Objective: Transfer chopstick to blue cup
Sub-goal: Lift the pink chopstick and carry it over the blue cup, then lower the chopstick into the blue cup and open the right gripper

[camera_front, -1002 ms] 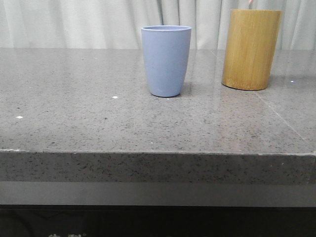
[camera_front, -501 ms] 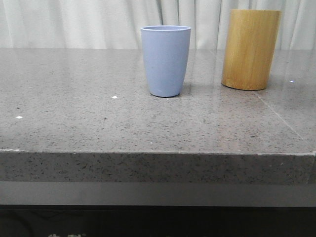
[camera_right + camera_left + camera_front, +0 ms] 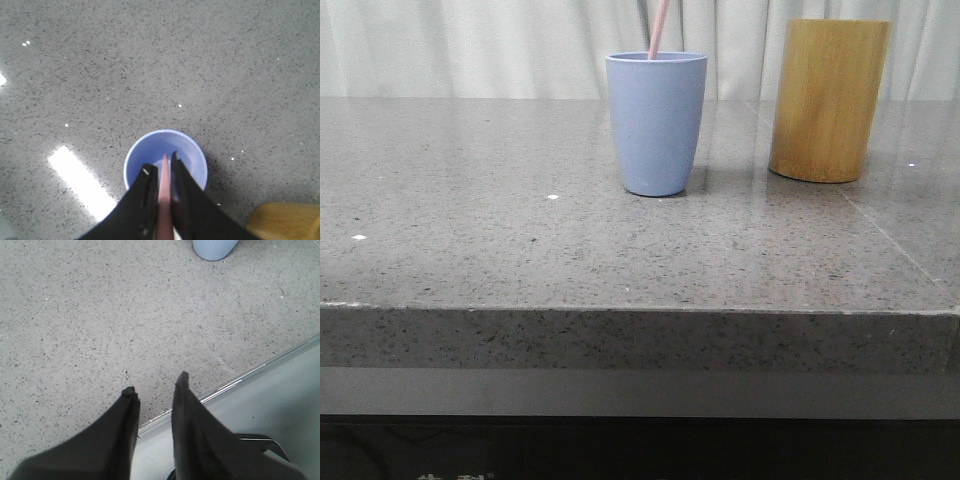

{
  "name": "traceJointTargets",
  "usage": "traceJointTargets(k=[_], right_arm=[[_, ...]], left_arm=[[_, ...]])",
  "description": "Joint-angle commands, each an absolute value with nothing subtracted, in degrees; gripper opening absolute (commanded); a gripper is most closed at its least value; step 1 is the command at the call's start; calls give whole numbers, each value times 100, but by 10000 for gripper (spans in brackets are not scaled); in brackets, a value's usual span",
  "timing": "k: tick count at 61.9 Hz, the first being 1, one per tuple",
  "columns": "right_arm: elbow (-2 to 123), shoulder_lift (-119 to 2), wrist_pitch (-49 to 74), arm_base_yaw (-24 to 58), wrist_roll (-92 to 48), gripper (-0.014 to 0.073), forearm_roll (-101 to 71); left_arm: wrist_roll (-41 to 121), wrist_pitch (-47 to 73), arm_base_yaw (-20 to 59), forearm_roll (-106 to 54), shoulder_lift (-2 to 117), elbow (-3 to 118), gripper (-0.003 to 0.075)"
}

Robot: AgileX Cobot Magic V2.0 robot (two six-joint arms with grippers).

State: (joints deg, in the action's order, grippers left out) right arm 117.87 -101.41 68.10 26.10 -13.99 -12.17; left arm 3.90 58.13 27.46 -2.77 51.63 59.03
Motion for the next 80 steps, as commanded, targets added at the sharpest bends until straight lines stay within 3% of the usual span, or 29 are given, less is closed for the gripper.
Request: traceJointTargets(k=[1, 10, 22, 26, 52, 63, 80], right_arm=[[11945, -10021, 6447, 2603, -1469, -57, -1223], [11945, -10174, 6447, 2603, -1469, 34, -1223], [11953, -10262, 6461, 2603, -1469, 293, -1227], [11979, -10244, 6445, 2597, -1469, 328, -1223], [12039, -8985, 6963, 2290, -851, 332, -615], [10868, -7993, 6560, 2042, -792, 332, -619], [8059, -6118, 5112, 2042, -392, 331, -633]], left_arm=[[342, 5433, 2724, -343, 5130, 6053, 169], [342, 5349, 2724, -343, 5130, 6053, 169], [342, 5323, 2724, -343, 5130, 6053, 169], [342, 5323, 2724, -343, 5130, 6053, 169], [342, 5345, 2724, -343, 5130, 6053, 169], [342, 5345, 2724, -343, 5130, 6053, 169], [342, 5345, 2724, -343, 5130, 6053, 169]])
